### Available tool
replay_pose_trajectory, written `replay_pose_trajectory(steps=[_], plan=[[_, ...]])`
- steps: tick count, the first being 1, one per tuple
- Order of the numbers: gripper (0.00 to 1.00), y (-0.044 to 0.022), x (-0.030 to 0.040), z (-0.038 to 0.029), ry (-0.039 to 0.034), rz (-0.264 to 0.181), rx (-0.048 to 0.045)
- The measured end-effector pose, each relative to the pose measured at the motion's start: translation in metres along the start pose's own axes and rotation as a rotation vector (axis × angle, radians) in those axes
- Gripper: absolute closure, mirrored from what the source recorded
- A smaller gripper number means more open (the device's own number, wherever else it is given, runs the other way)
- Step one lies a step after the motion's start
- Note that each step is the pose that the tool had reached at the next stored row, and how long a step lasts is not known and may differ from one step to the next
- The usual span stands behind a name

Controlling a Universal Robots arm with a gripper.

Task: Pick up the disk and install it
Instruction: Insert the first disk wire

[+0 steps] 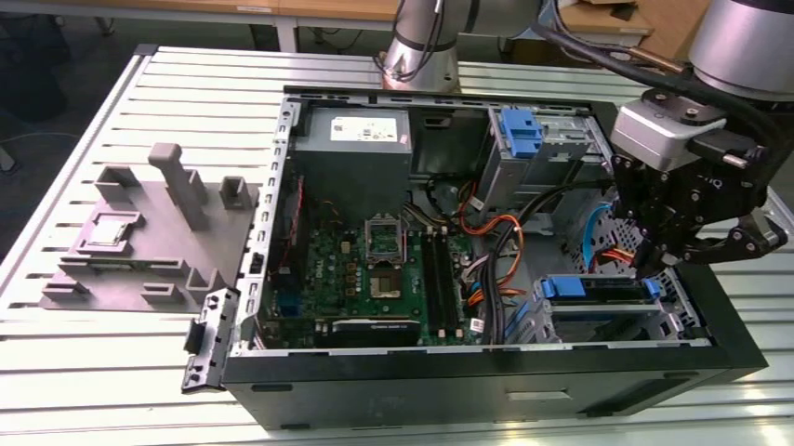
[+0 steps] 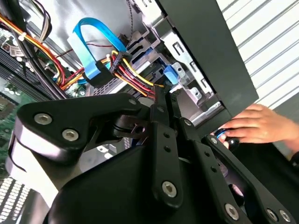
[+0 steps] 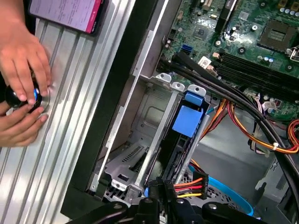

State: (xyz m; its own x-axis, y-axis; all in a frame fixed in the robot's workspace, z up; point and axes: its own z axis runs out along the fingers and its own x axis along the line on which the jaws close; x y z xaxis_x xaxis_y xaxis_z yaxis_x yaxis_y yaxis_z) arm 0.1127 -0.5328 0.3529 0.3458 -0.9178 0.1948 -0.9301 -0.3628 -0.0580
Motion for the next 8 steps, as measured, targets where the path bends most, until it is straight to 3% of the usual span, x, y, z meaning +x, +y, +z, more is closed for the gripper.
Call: replay_pose_trajectory(steps=[8], plan=[[0.84,0.0002,-0.0007,0.0036,0.0049,0.121,-0.0256]])
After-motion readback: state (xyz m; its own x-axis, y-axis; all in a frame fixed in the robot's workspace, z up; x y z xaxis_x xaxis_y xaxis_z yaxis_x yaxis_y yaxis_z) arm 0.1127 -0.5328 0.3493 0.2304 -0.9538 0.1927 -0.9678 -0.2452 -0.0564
